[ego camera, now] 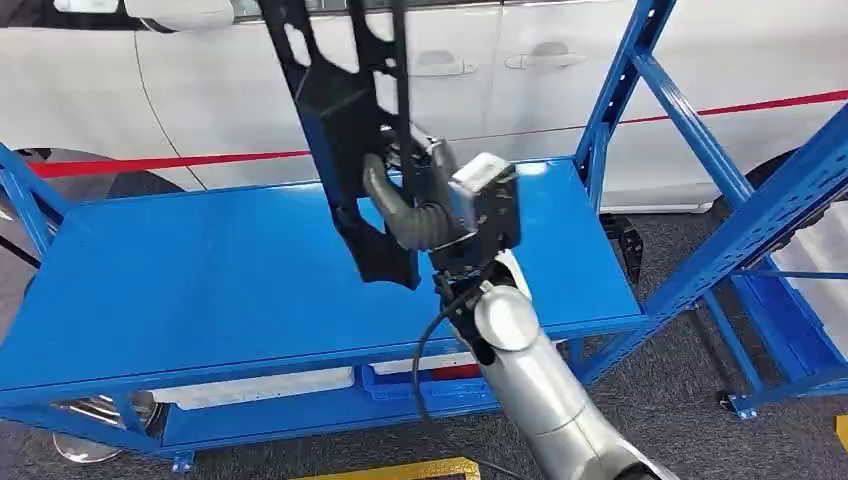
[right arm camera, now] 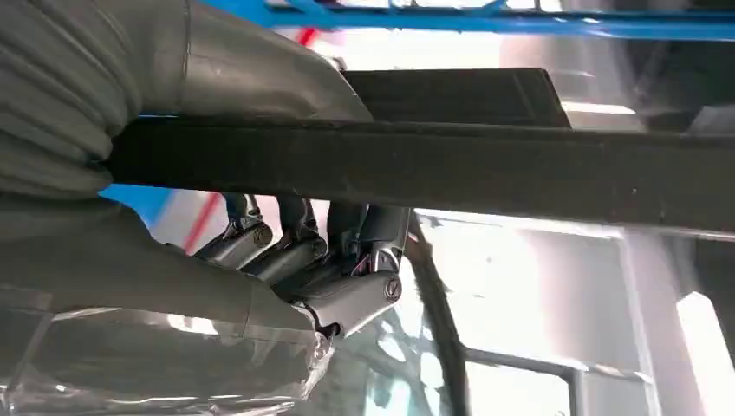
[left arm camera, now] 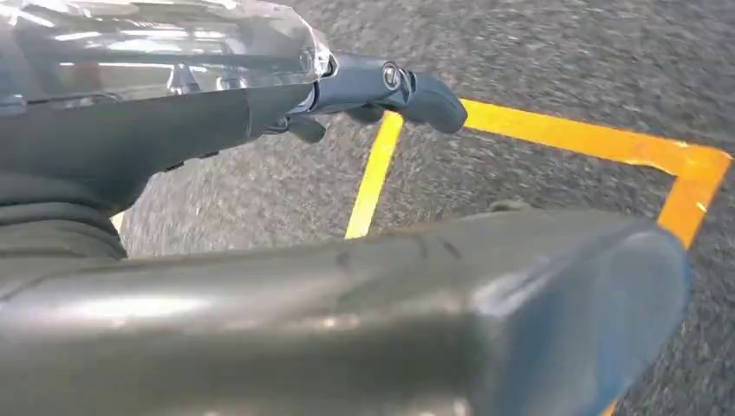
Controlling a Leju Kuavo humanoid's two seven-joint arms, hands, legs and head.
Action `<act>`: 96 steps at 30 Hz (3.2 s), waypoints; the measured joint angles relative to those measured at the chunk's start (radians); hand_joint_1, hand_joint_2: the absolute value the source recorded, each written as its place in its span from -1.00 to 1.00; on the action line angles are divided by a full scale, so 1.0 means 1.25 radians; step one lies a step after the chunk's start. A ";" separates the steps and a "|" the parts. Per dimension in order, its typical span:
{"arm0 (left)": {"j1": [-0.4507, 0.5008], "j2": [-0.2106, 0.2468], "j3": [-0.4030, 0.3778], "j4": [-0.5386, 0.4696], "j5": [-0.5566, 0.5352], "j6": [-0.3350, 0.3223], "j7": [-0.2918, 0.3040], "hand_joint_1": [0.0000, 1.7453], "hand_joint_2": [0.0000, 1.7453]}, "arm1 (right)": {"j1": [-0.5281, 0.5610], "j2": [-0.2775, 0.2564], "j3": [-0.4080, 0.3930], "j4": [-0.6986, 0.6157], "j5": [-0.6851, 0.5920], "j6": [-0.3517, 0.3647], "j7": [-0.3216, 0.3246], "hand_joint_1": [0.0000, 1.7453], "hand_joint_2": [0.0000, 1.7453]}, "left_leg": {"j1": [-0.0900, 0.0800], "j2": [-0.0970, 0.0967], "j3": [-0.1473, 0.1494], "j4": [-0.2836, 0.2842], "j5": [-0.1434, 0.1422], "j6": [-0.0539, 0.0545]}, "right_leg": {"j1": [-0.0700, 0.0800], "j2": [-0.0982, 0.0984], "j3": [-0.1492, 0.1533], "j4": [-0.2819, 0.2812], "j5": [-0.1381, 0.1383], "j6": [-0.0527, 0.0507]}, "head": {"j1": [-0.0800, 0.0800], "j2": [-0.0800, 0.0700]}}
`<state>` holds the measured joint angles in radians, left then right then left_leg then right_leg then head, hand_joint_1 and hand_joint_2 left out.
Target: Take the parts from the cabinet and place them on the table.
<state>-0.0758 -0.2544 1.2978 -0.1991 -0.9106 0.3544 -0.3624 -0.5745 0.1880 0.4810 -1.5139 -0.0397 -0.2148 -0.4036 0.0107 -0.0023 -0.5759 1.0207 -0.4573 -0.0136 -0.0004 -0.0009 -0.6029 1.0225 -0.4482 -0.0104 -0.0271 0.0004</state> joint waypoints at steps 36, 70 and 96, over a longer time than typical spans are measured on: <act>0.005 0.048 -0.003 0.001 -0.031 -0.093 0.039 -1.00 -1.00 | 0.568 -0.196 -0.152 -0.377 -0.020 0.029 -0.233 1.00 1.00 | -0.005 0.002 0.079 -0.037 -0.030 0.031 | -0.008 0.000 -0.053 -0.004 0.066 0.019 | 0.000 0.000; 0.008 0.059 -0.011 0.003 -0.056 -0.116 0.025 -1.00 -1.00 | 0.718 -0.194 -0.276 -0.402 0.024 0.047 -0.234 1.00 1.00 | -0.018 0.014 0.077 -0.066 -0.005 0.053 | -0.010 0.011 -0.090 0.135 -0.088 0.024 | -0.003 0.000; -0.004 0.058 -0.011 0.002 -0.041 -0.150 0.010 -1.00 -1.00 | 0.724 -0.147 -0.276 -0.397 0.061 0.029 -0.225 1.00 1.00 | -0.021 -0.050 0.132 -0.048 -0.069 0.031 | -0.014 0.099 -0.058 -0.016 0.098 0.022 | -0.009 0.000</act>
<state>-0.0808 -0.1820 1.2844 -0.1965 -0.9621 0.1663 -0.3494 0.3308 0.0042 0.1366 -2.0104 0.0362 -0.1789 -0.6847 -0.0154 -0.0648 -0.4107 0.9607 -0.5437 0.0252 -0.0178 0.1222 -0.6760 1.0029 -0.3260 0.0170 -0.0378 0.0004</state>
